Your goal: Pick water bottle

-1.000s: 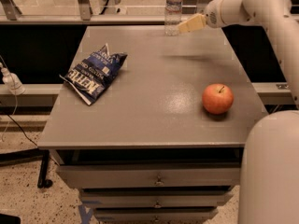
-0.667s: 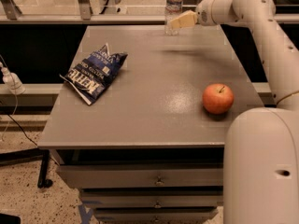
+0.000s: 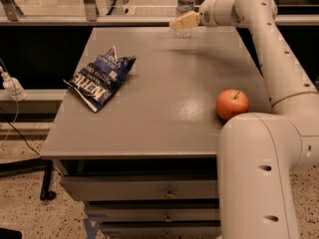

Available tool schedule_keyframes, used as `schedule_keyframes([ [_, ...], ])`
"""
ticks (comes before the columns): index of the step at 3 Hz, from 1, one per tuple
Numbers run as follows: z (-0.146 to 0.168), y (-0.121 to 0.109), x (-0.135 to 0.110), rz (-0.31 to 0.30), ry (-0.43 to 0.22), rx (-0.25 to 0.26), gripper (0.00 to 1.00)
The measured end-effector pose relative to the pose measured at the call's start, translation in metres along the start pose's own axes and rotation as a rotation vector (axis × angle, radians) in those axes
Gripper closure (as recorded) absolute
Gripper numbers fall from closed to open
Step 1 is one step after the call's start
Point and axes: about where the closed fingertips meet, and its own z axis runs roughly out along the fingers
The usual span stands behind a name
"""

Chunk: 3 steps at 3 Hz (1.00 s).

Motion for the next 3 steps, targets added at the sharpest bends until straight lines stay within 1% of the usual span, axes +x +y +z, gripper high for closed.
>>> schedule_keyframes([
  [1,0.008,0.001,0.001,-0.01,0.008,-0.003,0.0],
  [3,0.023,0.001,-0.007,-0.028,-0.012,0.004,0.0],
])
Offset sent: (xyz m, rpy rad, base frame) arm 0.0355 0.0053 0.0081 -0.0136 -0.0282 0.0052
